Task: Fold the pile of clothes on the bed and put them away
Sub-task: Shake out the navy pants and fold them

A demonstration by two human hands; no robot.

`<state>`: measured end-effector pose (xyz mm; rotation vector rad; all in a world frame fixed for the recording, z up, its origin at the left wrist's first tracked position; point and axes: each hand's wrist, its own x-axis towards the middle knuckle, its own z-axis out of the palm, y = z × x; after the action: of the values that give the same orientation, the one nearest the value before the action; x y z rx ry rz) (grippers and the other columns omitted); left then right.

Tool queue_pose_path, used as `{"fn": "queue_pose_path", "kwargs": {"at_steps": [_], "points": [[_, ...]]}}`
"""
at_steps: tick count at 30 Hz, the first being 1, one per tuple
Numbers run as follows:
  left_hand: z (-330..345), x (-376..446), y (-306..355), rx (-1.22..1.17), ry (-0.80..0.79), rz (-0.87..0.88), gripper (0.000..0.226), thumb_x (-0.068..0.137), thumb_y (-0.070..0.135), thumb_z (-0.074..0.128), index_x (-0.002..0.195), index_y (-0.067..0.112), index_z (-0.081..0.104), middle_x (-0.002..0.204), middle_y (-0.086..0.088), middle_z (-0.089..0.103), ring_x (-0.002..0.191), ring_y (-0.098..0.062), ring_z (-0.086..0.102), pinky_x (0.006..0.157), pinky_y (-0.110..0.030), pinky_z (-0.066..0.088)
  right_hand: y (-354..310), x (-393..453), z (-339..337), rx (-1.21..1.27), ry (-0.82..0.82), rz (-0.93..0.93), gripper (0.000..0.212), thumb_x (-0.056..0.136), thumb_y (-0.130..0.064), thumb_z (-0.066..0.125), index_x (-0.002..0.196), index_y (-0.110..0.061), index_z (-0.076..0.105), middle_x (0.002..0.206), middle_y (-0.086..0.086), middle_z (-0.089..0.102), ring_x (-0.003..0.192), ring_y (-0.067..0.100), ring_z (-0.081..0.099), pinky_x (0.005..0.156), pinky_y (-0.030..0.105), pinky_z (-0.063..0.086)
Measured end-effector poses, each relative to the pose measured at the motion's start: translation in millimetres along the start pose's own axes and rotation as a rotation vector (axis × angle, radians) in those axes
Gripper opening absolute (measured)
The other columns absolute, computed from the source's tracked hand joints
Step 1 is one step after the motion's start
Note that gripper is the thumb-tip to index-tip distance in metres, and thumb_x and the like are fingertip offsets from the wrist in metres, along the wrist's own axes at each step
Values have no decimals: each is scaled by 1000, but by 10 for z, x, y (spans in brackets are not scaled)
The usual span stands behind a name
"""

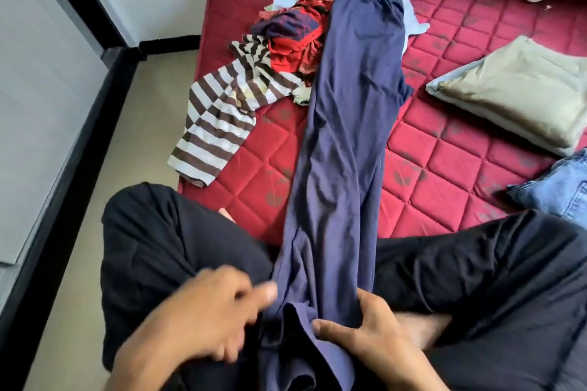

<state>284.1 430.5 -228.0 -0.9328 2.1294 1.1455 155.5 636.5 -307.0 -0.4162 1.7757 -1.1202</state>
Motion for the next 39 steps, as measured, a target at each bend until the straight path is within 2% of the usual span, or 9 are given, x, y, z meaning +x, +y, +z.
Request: {"fn": "queue_pose_path", "kwargs": {"at_steps": [3, 7, 10, 14, 20, 24, 28, 32, 39], "points": [[-52, 315, 237, -62, 470, 151, 54, 93, 68, 55, 77, 18, 69, 60, 4, 72, 55, -9, 69, 73, -36, 60, -109, -72, 1, -43, 22, -36, 51, 69, -35, 95, 112, -19, 73, 104, -12, 79, 102, 2, 73, 91, 28, 58], [348, 752, 453, 177, 365, 45, 76, 73, 86, 62, 84, 11, 72, 75, -10, 74, 84, -23, 73, 86, -38, 56, -98, -136, 10, 31, 38, -3, 28, 80, -27, 90, 103, -15, 80, 97, -3, 81, 104, 16, 75, 91, 37, 60], [536, 800, 385, 307, 450, 10, 44, 85, 64, 70, 101, 23, 68, 112, -8, 69, 113, -34, 63, 92, -39, 49, -133, -217, -6, 376, -77, 81, 32, 91, -31, 80, 106, -3, 79, 110, 20, 77, 115, 38, 69, 105, 53, 53], [472, 746, 248, 138, 514, 138, 29, 91, 53, 66, 82, 26, 61, 81, 9, 71, 92, -24, 68, 80, -35, 52, -207, -41, -208, 704, -63, 185, 47, 100, -42, 60, 97, 3, 73, 118, 29, 67, 114, 41, 66, 103, 51, 52], [187, 683, 109, -381, 287, 326, 25, 91, 33, 69, 71, 22, 59, 58, 10, 52, 58, -9, 52, 72, -43, 63, -369, 903, -476, 715, 352, 33, 13, 105, -9, 52, 112, -12, 64, 97, 11, 68, 80, 23, 66, 78, 36, 55], [102, 722, -18, -308, 144, 200, 20, 73, 38, 67, 65, 22, 59, 61, 6, 54, 58, -10, 60, 72, -46, 64, -339, 1513, -577, 523, 540, -19, 15, 105, -9, 54, 120, -5, 52, 88, 14, 62, 62, 20, 63, 52, 29, 59], [-173, 922, 142, -308, -112, 24, 33, 97, 45, 68, 84, 16, 59, 78, -8, 64, 63, -22, 72, 53, -30, 58, -277, 1873, -743, 133, 622, -31, 26, 96, -31, 70, 84, -8, 67, 55, 3, 64, 42, 13, 56, 43, 26, 44], [-299, 1613, 434, -275, 385, 34, 63, 91, 66, 62, 87, 4, 71, 71, -9, 76, 63, -24, 75, 67, -38, 65, -164, 1930, -767, -59, 686, 20, 42, 85, -36, 75, 55, -14, 55, 45, -3, 54, 47, 17, 49, 56, 33, 43], [-88, 2157, 191, -436, 604, 94, 33, 87, 45, 68, 72, 16, 71, 59, 0, 72, 59, -18, 75, 73, -48, 64, -94, 1712, -1137, 227, 857, -178, 35, 93, -49, 56, 80, -17, 54, 69, 1, 54, 67, 17, 49, 63, 39, 41]]}}
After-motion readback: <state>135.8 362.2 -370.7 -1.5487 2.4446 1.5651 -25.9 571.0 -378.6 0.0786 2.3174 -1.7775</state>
